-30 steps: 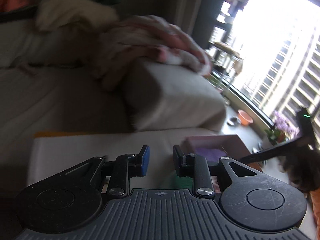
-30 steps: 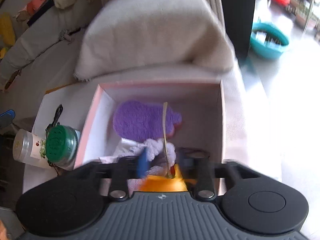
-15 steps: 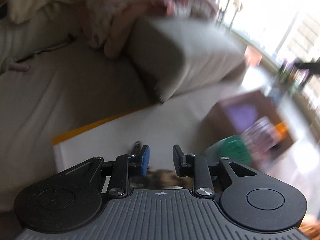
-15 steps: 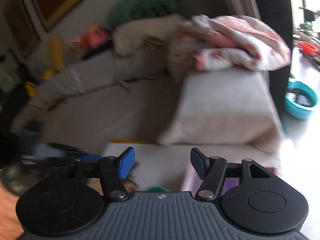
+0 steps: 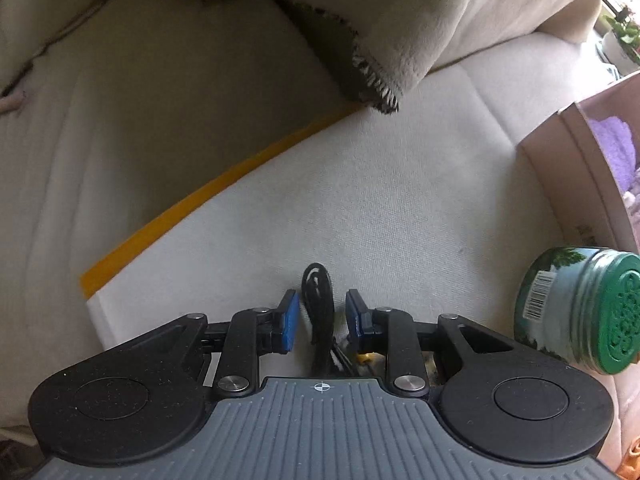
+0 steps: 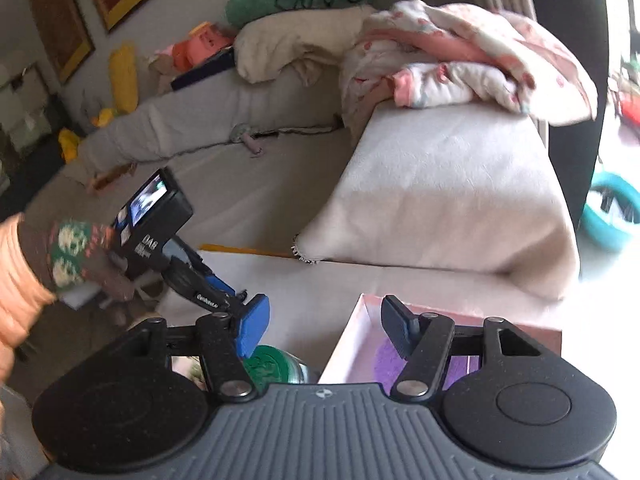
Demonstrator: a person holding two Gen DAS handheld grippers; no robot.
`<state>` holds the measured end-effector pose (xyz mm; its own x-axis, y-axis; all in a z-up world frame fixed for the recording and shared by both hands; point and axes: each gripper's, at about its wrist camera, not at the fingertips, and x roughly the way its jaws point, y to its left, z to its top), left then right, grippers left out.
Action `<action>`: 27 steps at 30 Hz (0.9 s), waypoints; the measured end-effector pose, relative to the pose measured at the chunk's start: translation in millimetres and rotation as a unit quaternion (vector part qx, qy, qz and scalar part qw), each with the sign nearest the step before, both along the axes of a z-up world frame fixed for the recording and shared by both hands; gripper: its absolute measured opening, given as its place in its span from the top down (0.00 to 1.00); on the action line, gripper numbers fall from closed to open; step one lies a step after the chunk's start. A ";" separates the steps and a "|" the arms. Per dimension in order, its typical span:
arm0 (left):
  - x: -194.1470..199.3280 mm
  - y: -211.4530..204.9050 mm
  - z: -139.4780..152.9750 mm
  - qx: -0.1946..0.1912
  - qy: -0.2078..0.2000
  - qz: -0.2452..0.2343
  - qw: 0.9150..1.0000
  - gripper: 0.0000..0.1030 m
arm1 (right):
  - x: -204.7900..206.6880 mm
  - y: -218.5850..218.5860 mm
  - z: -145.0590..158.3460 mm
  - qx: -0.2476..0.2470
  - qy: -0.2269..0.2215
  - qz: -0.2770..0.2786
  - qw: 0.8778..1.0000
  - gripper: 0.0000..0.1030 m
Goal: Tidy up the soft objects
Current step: 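Lower the left tool onto the black cable and close it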
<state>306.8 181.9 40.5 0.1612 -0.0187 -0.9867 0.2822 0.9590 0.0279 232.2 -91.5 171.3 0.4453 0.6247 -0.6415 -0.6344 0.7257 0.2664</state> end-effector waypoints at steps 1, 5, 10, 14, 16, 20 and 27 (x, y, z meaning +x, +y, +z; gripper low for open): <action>-0.1 0.7 0.6 -0.001 -0.002 0.000 1.000 0.72 | -2.9 3.6 -1.6 -0.006 -0.010 0.009 1.000 0.39; -5.2 9.2 3.2 -0.012 -0.007 0.001 1.000 0.82 | -11.6 14.3 -4.3 -0.027 -0.039 0.028 0.998 0.39; -24.7 43.9 14.6 -0.020 -0.053 0.055 0.997 0.86 | -10.3 19.6 -4.3 -0.037 -0.046 0.007 0.998 0.39; -61.5 83.4 24.0 -0.076 -0.087 0.111 0.987 0.86 | -10.2 23.8 -2.6 -0.048 -0.041 -0.002 0.998 0.39; -85.6 94.2 23.1 -0.097 -0.094 0.119 0.984 0.87 | -12.7 32.7 -2.1 -0.060 -0.041 0.003 0.997 0.39; -132.6 103.1 18.5 -0.128 -0.101 0.121 0.979 0.91 | -19.4 59.8 -3.6 -0.091 -0.042 0.011 0.995 0.39; -199.3 104.7 13.9 -0.188 -0.140 0.135 0.963 0.90 | -38.5 103.0 -6.3 -0.138 -0.053 0.040 0.988 0.39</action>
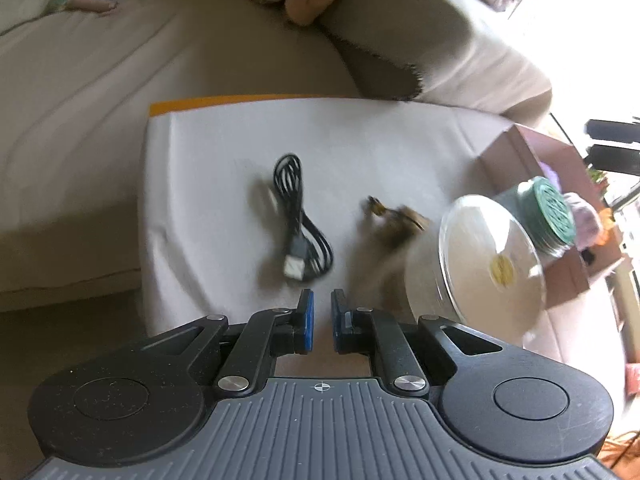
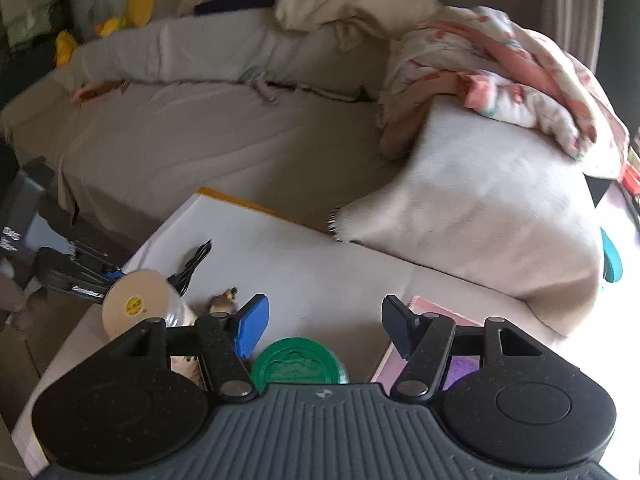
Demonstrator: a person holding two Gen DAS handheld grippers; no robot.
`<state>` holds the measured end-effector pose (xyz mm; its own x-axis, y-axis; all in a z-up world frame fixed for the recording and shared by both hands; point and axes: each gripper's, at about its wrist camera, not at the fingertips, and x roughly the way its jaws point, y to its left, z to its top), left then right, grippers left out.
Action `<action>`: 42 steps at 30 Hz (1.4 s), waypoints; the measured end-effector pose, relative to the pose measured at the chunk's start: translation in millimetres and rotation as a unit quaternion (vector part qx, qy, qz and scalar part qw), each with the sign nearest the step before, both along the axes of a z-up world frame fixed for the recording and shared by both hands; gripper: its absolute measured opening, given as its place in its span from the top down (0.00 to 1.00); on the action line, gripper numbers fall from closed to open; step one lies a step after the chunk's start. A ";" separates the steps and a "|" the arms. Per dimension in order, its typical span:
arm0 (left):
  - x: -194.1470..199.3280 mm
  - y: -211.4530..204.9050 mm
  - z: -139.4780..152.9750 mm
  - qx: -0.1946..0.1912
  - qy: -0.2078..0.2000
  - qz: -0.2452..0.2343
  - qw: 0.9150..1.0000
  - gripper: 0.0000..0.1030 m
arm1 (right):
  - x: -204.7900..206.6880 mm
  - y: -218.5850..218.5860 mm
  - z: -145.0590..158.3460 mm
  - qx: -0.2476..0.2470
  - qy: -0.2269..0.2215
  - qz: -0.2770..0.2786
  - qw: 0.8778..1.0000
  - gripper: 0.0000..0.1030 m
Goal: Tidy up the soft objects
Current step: 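Lower the left tool onto the black cable and close it, then grasp the furry keychain with the right tool while the left holds the cable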
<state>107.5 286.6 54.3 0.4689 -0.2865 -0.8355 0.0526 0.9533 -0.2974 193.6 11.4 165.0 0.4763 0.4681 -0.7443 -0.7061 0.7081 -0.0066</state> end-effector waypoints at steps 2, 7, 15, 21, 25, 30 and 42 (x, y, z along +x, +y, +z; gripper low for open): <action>-16.0 -1.4 -0.8 -0.012 -0.014 0.003 1.000 0.90 | -10.3 9.6 -1.9 -0.016 -0.011 0.023 1.000 0.39; -24.7 0.8 -9.7 -0.027 -0.040 0.001 0.999 0.90 | -55.9 25.4 -16.8 -0.075 -0.055 0.114 0.989 0.41; -10.4 20.5 8.8 -0.035 -0.108 0.037 0.993 0.87 | -97.0 47.2 -51.0 -0.126 -0.039 0.182 0.975 0.42; 40.1 1.0 -7.6 0.025 -0.070 0.001 0.997 0.87 | -109.7 47.6 -74.4 -0.154 -0.028 0.186 0.970 0.42; 55.5 -6.0 -18.1 0.089 -0.078 0.001 0.993 0.68 | -128.6 36.8 -88.6 -0.173 -0.079 0.200 0.961 0.42; 55.4 0.6 -23.0 0.062 -0.061 -0.003 0.996 0.67 | -132.2 25.4 -106.6 -0.161 -0.105 0.195 0.962 0.42; 48.5 -0.6 -24.3 0.058 -0.066 0.032 0.996 0.73 | -127.4 51.2 -132.0 -0.097 -0.167 0.167 0.967 0.53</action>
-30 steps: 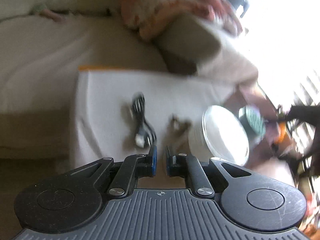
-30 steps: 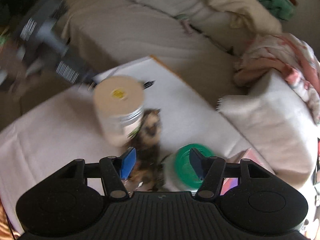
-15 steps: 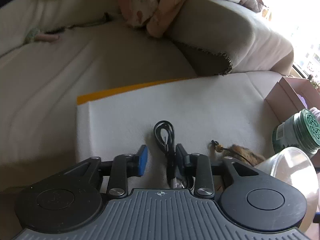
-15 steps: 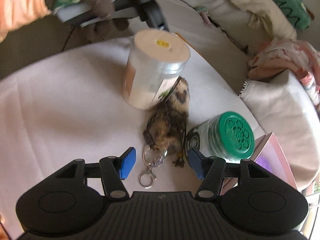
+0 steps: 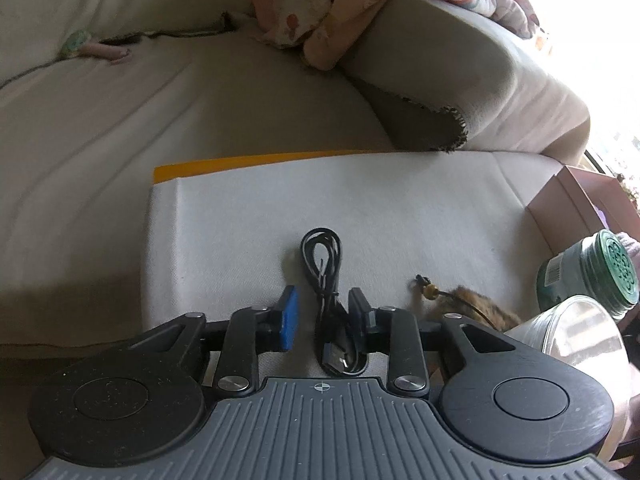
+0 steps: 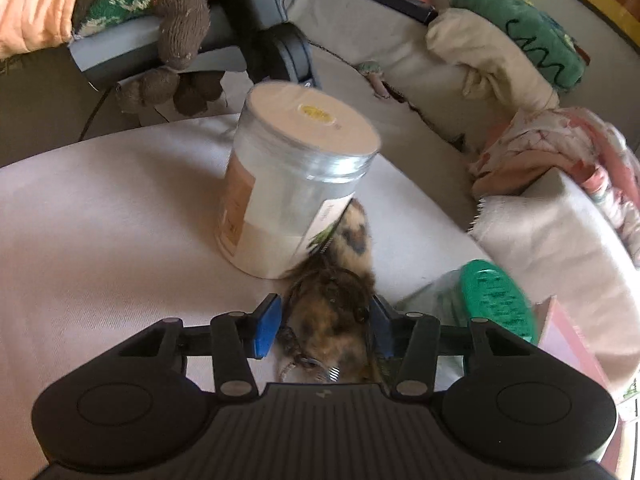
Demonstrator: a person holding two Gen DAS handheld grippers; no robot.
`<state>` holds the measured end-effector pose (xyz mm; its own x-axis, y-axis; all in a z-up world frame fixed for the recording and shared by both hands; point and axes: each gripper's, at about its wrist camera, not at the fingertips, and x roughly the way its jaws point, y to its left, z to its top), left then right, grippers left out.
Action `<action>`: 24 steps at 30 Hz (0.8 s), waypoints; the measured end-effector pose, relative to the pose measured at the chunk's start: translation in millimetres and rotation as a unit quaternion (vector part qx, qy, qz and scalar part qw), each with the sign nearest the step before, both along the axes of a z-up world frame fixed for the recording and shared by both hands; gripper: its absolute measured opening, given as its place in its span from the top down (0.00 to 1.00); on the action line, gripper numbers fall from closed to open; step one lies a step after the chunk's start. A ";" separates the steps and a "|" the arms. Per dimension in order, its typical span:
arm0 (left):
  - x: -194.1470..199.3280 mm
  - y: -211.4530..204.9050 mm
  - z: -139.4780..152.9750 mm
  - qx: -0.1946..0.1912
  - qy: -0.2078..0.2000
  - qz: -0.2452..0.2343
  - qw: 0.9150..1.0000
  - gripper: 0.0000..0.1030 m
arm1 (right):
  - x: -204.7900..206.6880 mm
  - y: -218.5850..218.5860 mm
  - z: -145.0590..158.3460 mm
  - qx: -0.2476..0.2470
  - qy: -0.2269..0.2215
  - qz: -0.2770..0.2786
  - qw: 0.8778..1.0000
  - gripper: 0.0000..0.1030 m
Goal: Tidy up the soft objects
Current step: 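Grasp the furry keychain with the right tool while the left holds the cable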
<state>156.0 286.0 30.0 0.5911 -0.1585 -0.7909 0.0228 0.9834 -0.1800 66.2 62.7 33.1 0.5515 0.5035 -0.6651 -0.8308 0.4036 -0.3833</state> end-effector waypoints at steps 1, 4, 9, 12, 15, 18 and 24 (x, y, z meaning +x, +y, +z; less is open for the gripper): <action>-1.0 0.2 -0.5 -0.003 -0.003 -0.003 1.000 0.79 | 2.1 1.7 -3.6 0.002 0.001 -0.002 1.000 0.53; -9.4 1.5 -1.2 -0.011 -0.009 0.005 1.000 0.81 | 10.3 0.5 -5.0 0.017 0.016 -0.015 1.000 0.79; -42.8 -2.9 2.6 -0.001 -0.026 0.008 1.000 0.87 | 19.2 -31.1 6.2 0.030 0.092 -0.035 0.995 0.84; -66.8 -2.9 5.3 -0.010 -0.040 0.024 0.999 0.87 | 20.4 -63.0 16.2 0.068 0.167 -0.028 0.983 0.83; -88.6 -5.0 9.0 -0.030 -0.056 0.027 0.998 0.87 | 16.5 -88.9 24.2 0.087 0.173 -0.040 0.980 0.53; -107.3 -9.8 13.3 -0.040 -0.074 0.021 0.996 0.87 | 8.5 -100.5 25.2 0.076 0.151 -0.055 0.984 0.42; -138.7 -24.2 17.1 -0.041 -0.098 0.011 0.994 0.87 | -6.2 -94.8 11.6 0.040 0.148 -0.068 0.986 0.42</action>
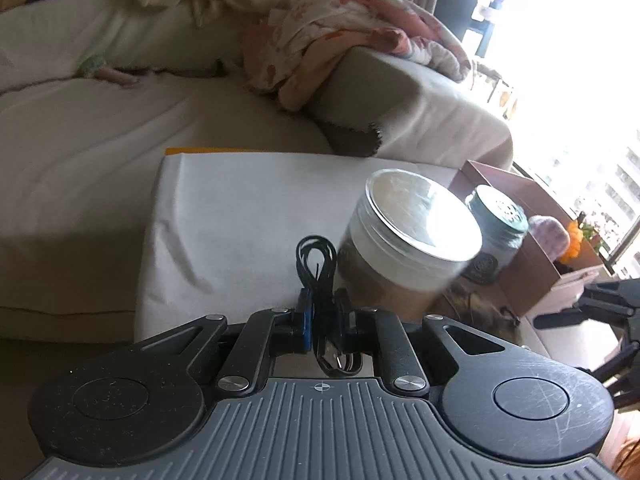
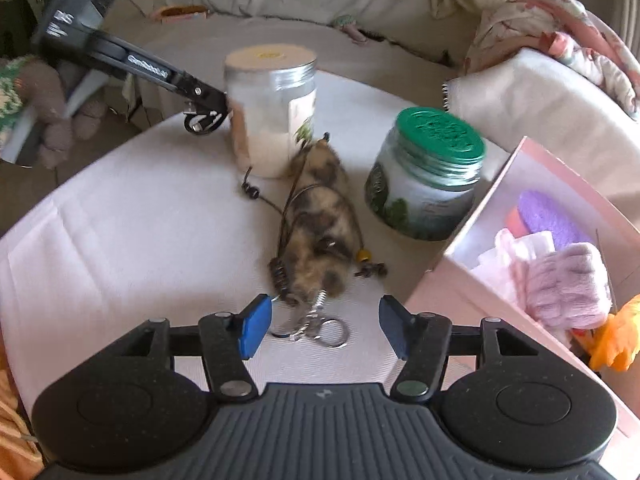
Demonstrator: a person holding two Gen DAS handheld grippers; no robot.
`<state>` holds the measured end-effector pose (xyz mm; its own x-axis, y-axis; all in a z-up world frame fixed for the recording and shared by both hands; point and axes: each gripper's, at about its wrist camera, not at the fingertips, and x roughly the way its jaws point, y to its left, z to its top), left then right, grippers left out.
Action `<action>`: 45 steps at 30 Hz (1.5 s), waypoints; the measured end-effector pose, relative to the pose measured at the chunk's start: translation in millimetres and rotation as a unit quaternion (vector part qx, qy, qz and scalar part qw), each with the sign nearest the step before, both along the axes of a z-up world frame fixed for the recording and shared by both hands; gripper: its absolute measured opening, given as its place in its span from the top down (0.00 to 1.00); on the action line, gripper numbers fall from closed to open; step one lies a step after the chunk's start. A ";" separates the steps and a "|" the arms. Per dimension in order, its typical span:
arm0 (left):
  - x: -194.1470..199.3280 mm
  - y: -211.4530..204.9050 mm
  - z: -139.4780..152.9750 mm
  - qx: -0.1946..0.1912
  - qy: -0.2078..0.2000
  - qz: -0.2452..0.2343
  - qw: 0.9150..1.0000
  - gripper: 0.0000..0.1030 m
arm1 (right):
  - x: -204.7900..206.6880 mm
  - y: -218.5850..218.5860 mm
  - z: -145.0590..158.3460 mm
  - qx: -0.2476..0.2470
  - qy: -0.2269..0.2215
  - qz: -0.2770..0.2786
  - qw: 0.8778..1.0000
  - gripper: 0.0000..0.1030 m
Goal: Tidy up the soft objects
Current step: 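Grasp the furry keychain with the right tool while the left holds the cable, then carry the keychain and cable into the pink box and open both tools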
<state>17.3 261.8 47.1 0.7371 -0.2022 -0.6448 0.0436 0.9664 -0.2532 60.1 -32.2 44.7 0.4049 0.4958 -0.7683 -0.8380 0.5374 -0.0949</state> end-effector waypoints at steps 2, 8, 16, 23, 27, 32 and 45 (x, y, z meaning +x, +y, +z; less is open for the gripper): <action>-8.7 -0.7 0.1 -0.002 -0.005 0.002 1.000 0.87 | -3.2 9.1 -1.3 0.002 -0.015 -0.008 1.000 0.42; -26.3 19.4 2.3 -0.012 -0.022 0.033 0.999 0.87 | 18.6 45.6 -4.9 -0.004 -0.007 -0.030 1.000 0.54; -22.7 58.3 37.5 -0.021 -0.086 0.084 0.992 0.90 | 45.1 72.4 55.5 0.012 0.008 -0.028 0.999 0.91; -12.7 46.0 39.1 -0.018 -0.067 0.033 0.997 0.90 | 64.1 52.8 145.5 0.114 -0.032 -0.050 0.992 0.91; -8.2 38.5 14.0 0.019 0.016 0.047 0.999 0.89 | 53.7 47.1 121.1 0.093 -0.005 -0.036 0.995 0.91; -13.4 33.0 -5.0 0.075 0.040 0.038 0.996 0.88 | 36.9 50.7 58.5 0.030 0.007 -0.013 0.999 0.89; -3.7 6.2 -28.0 0.119 0.072 0.018 0.990 0.72 | 10.8 59.2 -12.4 0.057 -0.066 -0.032 0.996 0.31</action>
<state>13.6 268.0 19.1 0.6373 -0.0066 -0.7706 -0.0128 0.9997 -0.0192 70.9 27.0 32.2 0.5322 0.5466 -0.6465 -0.7859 0.6030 -0.1372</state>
